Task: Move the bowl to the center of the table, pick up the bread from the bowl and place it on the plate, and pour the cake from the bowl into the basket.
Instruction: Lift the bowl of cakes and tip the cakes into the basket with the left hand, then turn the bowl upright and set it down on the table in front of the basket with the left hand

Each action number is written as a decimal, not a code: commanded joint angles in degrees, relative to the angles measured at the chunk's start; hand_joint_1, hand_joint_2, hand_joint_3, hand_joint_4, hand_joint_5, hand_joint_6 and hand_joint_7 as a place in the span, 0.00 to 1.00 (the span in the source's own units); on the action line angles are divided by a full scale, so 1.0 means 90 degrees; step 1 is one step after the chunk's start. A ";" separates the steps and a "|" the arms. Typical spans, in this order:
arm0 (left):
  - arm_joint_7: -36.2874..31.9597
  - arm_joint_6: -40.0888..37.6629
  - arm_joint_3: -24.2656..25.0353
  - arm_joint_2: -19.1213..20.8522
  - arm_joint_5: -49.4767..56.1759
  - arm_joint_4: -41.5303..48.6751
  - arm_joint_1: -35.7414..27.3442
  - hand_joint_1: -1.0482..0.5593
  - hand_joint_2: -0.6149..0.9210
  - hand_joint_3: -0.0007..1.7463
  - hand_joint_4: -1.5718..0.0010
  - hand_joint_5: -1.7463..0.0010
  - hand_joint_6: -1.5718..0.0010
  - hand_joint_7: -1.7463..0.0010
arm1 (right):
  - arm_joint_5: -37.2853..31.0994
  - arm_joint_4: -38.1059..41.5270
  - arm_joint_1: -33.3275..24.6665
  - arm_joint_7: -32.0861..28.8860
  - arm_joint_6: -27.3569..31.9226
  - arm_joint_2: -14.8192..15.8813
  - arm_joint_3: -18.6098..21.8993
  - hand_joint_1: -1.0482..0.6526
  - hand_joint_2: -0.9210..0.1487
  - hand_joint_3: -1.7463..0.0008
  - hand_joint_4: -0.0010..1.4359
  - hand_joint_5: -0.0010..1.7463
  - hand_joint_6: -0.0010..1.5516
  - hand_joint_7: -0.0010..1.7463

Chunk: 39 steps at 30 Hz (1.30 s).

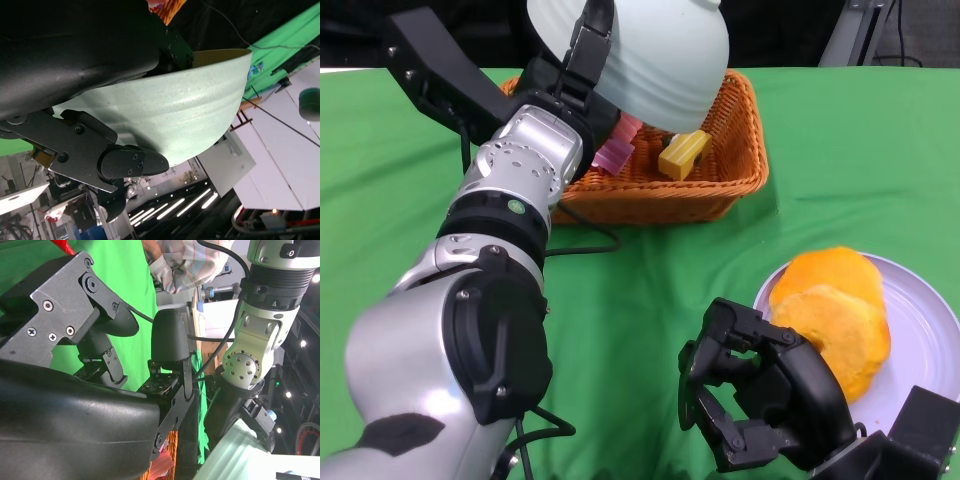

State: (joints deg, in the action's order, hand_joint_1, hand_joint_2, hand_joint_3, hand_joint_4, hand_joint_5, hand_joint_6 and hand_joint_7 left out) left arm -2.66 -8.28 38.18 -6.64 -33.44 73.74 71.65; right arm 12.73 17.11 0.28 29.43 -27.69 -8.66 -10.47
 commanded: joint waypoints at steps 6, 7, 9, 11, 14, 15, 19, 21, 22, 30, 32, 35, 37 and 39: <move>-0.0284 -0.0007 -0.0025 0.0097 -0.0012 -0.0019 0.0270 0.53 1.00 0.35 0.51 0.00 0.67 0.00 | 0.0103 0.0015 0.0001 0.0006 0.0014 -0.0007 0.0036 0.60 0.49 0.21 0.52 1.00 0.42 0.88; -0.0306 -0.0005 -0.0021 0.0092 -0.0017 -0.0023 0.0279 0.53 1.00 0.35 0.50 0.00 0.66 0.00 | 0.0106 0.0017 0.0001 0.0004 0.0015 -0.0010 0.0039 0.60 0.49 0.21 0.52 1.00 0.42 0.88; -0.0320 -0.0006 -0.0003 0.0085 -0.0040 -0.0030 0.0291 0.51 1.00 0.31 0.51 0.00 0.68 0.02 | 0.0100 0.0027 -0.0001 -0.0010 0.0002 -0.0018 0.0043 0.60 0.49 0.21 0.52 1.00 0.42 0.88; -0.0249 0.0050 -0.0051 0.0073 0.0002 -0.0059 0.0288 0.50 1.00 0.29 0.52 0.00 0.69 0.04 | 0.0095 0.0070 0.0021 0.0019 -0.0048 -0.0007 0.0046 0.61 0.48 0.22 0.52 1.00 0.42 0.88; 0.0086 0.0138 -0.0208 0.0077 0.0124 -0.0130 0.0257 0.50 1.00 0.27 0.54 0.00 0.69 0.07 | 0.0074 0.0112 0.0037 0.0018 -0.0130 -0.0011 0.0058 0.60 0.48 0.22 0.52 1.00 0.42 0.88; 0.0207 0.0171 -0.0267 0.0079 0.0164 -0.0153 0.0244 0.49 1.00 0.26 0.54 0.00 0.69 0.07 | 0.0076 0.0137 0.0044 0.0020 -0.0163 -0.0019 0.0064 0.60 0.48 0.22 0.53 1.00 0.42 0.88; 0.1128 0.0557 -0.0695 0.0123 0.0486 -0.0319 0.0135 0.56 0.99 0.26 0.53 0.00 0.68 0.02 | 0.0113 0.0150 0.0049 0.0025 -0.0099 -0.0024 0.0070 0.60 0.48 0.22 0.53 1.00 0.42 0.88; 0.1568 0.0855 -0.0953 0.0163 0.0715 -0.0380 0.0070 0.58 0.86 0.48 0.51 0.00 0.62 0.02 | 0.0093 0.0154 0.0054 -0.0003 -0.0094 -0.0020 0.0079 0.60 0.49 0.22 0.53 1.00 0.42 0.88; 0.1709 0.0952 -0.1022 0.0179 0.0771 -0.0394 0.0053 0.59 0.80 0.58 0.50 0.00 0.60 0.03 | 0.0094 0.0142 0.0050 -0.0015 -0.0077 -0.0024 0.0081 0.60 0.49 0.22 0.53 1.00 0.42 0.88; 0.2753 0.1806 -0.1677 0.0419 0.1359 -0.0685 -0.0104 0.59 0.69 0.73 0.50 0.00 0.49 0.14 | 0.0097 0.0137 0.0059 -0.0038 -0.0090 -0.0039 0.0097 0.59 0.48 0.22 0.53 1.00 0.42 0.88; 0.2956 0.2018 -0.1847 0.0493 0.1515 -0.0788 -0.0169 0.58 0.69 0.72 0.50 0.00 0.48 0.16 | 0.0119 0.0108 0.0048 -0.0052 -0.0057 -0.0049 0.0105 0.58 0.48 0.23 0.54 1.00 0.42 0.88; 0.3405 0.2619 -0.2135 0.0648 0.1784 -0.0923 -0.0339 0.56 0.71 0.68 0.49 0.00 0.51 0.12 | 0.0135 0.0088 0.0041 -0.0055 -0.0016 -0.0055 0.0113 0.59 0.47 0.23 0.54 1.00 0.43 0.88; 0.3536 0.3183 -0.2396 0.0785 0.2095 -0.0978 -0.0476 0.53 0.72 0.66 0.50 0.00 0.56 0.07 | 0.0115 0.0084 0.0038 -0.0076 -0.0024 -0.0057 0.0121 0.59 0.47 0.23 0.54 1.00 0.42 0.88; 0.3582 0.3757 -0.2621 0.0920 0.2385 -0.1003 -0.0598 0.49 0.72 0.64 0.50 0.00 0.59 0.05 | 0.0090 0.0087 0.0036 -0.0106 -0.0052 -0.0061 0.0129 0.59 0.47 0.23 0.54 1.00 0.42 0.88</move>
State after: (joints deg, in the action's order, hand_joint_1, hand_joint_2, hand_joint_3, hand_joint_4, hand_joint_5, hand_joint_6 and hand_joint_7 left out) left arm 28.67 21.85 15.66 -0.16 -13.23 66.15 66.87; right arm 12.94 18.13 0.54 28.89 -27.87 -9.13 -9.94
